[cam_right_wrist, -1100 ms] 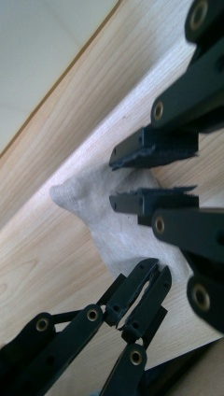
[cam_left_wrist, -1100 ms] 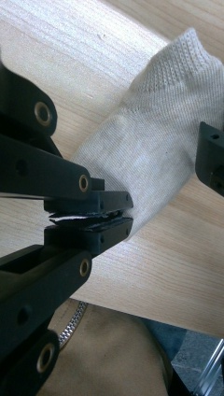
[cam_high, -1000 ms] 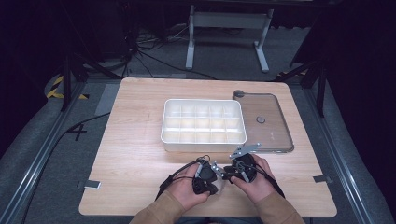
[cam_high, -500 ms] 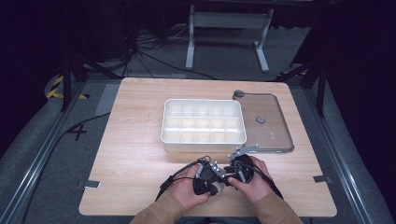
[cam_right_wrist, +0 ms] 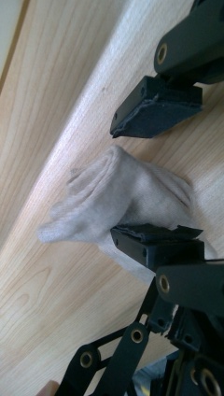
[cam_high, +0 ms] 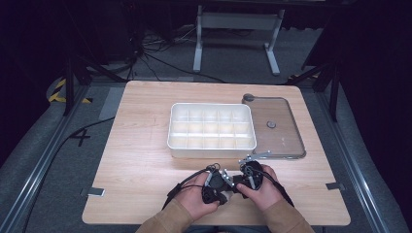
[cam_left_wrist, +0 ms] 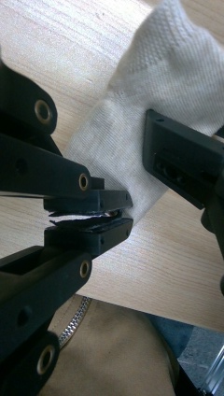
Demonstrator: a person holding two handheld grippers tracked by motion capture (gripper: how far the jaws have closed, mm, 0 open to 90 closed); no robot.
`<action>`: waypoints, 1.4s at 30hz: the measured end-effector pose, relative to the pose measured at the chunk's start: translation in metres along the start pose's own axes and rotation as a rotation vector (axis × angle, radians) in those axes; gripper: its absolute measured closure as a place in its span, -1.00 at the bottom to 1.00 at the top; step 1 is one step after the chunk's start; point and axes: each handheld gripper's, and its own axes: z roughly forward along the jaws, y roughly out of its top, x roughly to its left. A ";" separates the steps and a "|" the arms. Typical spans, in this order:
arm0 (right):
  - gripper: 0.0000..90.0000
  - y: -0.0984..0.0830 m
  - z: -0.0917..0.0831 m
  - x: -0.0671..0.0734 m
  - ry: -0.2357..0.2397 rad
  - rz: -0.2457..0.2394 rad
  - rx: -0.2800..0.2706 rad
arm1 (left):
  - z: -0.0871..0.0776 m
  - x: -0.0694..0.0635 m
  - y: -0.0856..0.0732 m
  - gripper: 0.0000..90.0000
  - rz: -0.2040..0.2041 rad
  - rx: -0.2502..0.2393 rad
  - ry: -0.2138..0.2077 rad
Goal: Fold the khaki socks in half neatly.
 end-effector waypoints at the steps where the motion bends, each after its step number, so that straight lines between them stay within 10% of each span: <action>1: -0.01 0.000 0.000 0.000 0.000 0.000 0.000 | 0.000 0.000 0.000 0.89 0.000 0.000 0.000; 21: 0.45 -0.002 0.009 -0.005 0.136 0.078 -0.017 | 0.000 0.000 -0.001 0.90 0.006 -0.003 0.002; 42: 0.71 0.005 -0.005 0.006 0.114 0.000 -0.041 | -0.029 0.002 -0.007 0.76 -0.027 -0.050 0.008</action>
